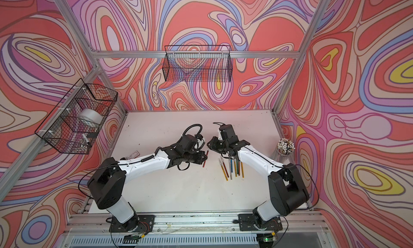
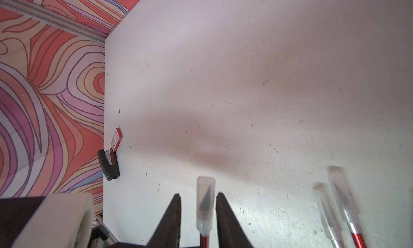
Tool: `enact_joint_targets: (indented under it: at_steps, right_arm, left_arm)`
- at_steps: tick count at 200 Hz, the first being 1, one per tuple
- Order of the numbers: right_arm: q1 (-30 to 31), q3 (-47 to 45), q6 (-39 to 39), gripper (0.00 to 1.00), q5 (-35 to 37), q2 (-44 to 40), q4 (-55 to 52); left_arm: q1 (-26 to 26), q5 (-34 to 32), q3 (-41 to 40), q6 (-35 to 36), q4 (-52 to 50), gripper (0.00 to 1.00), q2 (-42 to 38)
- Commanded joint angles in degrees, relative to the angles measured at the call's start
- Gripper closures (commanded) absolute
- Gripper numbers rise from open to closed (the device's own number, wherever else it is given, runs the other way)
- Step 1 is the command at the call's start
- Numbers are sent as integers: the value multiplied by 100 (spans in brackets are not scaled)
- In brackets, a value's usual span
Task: Remove protective caps from carving knives
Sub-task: Remove the protective sleeve from the carving knife.
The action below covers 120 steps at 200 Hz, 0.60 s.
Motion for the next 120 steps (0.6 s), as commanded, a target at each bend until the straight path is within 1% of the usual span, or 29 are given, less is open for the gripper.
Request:
enact_joint_targets:
  at_steps: [1,92,120]
  right_arm:
    - [49,42,56,73,111,114,125]
    - [70,72,93,78,187,240,141]
    - [84,76,99,78,186,295,163]
  left_arm:
    - [6,31,-77,33,139,88,-44]
    - [8,7,-88,11,124,88,-88]
    - [9,7,-85,11,117,88,-80]
